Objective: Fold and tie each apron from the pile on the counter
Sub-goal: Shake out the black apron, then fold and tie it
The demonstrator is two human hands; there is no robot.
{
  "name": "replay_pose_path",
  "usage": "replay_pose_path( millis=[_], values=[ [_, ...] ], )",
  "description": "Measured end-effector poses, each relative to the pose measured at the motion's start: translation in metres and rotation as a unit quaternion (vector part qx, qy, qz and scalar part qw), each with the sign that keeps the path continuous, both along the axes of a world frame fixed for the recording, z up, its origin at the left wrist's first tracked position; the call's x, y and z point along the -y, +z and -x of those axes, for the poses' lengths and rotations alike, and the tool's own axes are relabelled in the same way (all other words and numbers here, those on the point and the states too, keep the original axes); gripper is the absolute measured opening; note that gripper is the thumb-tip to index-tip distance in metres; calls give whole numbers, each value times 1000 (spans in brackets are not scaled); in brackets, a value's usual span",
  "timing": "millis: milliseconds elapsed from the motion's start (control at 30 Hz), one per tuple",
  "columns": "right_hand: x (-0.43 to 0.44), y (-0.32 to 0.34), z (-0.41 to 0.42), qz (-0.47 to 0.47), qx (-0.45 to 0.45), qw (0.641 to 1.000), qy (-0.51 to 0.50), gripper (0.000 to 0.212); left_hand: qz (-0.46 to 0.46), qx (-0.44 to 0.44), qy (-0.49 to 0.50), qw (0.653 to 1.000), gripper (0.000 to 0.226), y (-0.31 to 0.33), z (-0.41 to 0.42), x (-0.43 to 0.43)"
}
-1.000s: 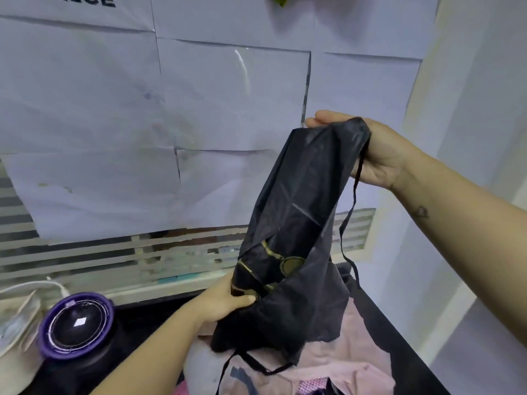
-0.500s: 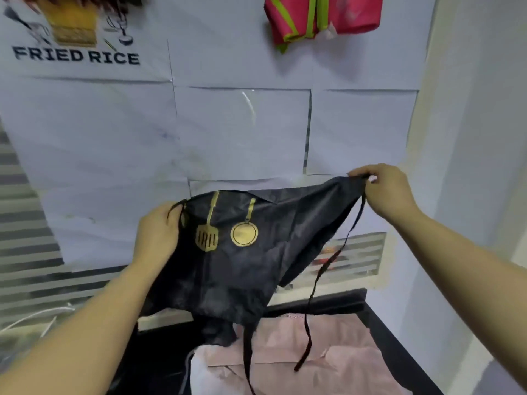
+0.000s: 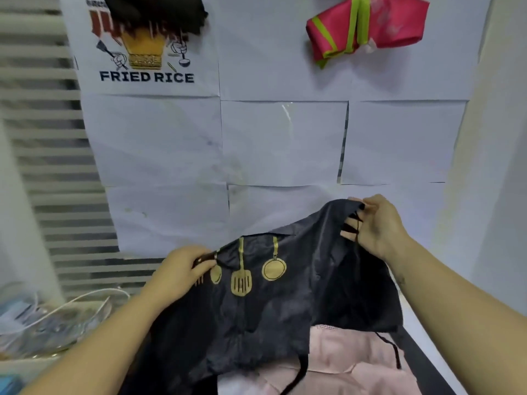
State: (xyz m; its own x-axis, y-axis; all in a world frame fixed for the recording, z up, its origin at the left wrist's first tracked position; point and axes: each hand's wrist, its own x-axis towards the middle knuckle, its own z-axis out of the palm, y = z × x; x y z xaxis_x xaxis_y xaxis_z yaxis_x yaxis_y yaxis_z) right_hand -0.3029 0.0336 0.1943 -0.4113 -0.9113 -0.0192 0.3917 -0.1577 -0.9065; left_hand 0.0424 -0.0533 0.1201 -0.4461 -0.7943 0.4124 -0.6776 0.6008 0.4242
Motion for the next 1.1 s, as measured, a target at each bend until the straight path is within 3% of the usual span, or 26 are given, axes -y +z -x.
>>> replay_pose_path(
  millis=[100, 200, 267, 333, 400, 467, 533, 567, 667, 700, 933, 1033, 1100],
  values=[
    [9, -6, -7, -4, -136, 983, -122, 8, -139, -34, -37, 989, 17, -20, 3, -20],
    [14, -10, -17, 8, -188, 972, -143, 19, -303, -28, -56, 951, 31, -42, 12, -40],
    [20, -19, -21, 11, -201, 969, -144, 25, -441, -83, -79, 890, 23, -63, 19, -53],
    [25, -31, -26, 10, -221, 962, -160, 26, -552, -161, -45, 817, 44, -85, 22, -61],
    [27, -49, -30, 0, -253, 950, -182, 27, -573, -204, 28, 794, 55, -112, 23, -64],
    [24, -66, -30, -11, -265, 943, -202, 29, -536, -167, 96, 822, 56, -136, 17, -70],
    [20, -86, -29, -30, -276, 936, -217, 30, -514, -77, 134, 844, 49, -169, 3, -76],
    [19, -97, -28, -40, -281, 933, -220, 30, -540, -40, 147, 828, 43, -184, -4, -82],
    [16, -122, -26, -70, -286, 928, -230, 27, -684, -9, 161, 712, 41, -204, -14, -105],
    [16, -127, -26, -74, -286, 927, -230, 27, -708, -2, 156, 689, 46, -206, -13, -111],
    [20, -147, -39, -91, -270, 936, -208, 27, -772, -1, 144, 619, 73, -222, 0, -129],
    [17, -148, -44, -89, -271, 936, -207, 29, -809, -63, 127, 570, 83, -232, 2, -138],
    [15, -150, -45, -91, -261, 939, -205, 34, -826, -202, 139, 507, 73, -234, 12, -149]
  ],
)
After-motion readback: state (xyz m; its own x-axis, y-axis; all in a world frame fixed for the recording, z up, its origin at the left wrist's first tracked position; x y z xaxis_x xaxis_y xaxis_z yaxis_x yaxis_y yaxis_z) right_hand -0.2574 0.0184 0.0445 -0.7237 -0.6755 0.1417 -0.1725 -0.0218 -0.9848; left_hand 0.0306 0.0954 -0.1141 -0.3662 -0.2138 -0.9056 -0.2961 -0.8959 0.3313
